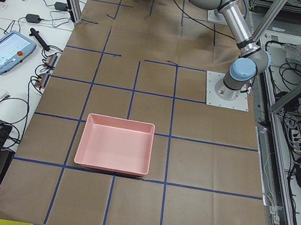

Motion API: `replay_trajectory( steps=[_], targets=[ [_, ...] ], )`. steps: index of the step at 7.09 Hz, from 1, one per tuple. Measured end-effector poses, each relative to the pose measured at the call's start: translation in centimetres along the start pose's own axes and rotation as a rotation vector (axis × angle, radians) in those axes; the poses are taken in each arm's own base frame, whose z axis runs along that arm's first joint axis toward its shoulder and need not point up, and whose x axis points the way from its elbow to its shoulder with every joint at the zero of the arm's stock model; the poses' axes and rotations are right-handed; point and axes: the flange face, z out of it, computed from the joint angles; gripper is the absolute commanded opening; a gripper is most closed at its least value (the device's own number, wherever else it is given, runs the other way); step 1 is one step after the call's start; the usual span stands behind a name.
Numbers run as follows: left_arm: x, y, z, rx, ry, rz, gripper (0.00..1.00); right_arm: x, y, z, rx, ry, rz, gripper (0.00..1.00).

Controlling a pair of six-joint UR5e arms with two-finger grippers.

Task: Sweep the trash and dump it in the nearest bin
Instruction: 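Sweep the bread and potato into the dustpan with the left gripper's brush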

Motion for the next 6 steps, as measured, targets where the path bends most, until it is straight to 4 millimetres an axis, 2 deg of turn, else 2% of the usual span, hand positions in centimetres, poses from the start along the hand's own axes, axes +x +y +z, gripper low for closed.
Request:
replay_trajectory(
  steps=[3, 6],
  targets=[
    [2.6, 1.7, -1.3, -0.099, 0.151, 0.035, 0.0, 0.0, -0.1, -0.1, -0.001, 0.001, -0.001, 0.0],
    [2.9, 2.1, -3.2, -0.116, 0.167, 0.039, 0.0, 0.0, -0.1, 0.0, 0.0, 0.001, 0.0, 0.0]
  ],
)
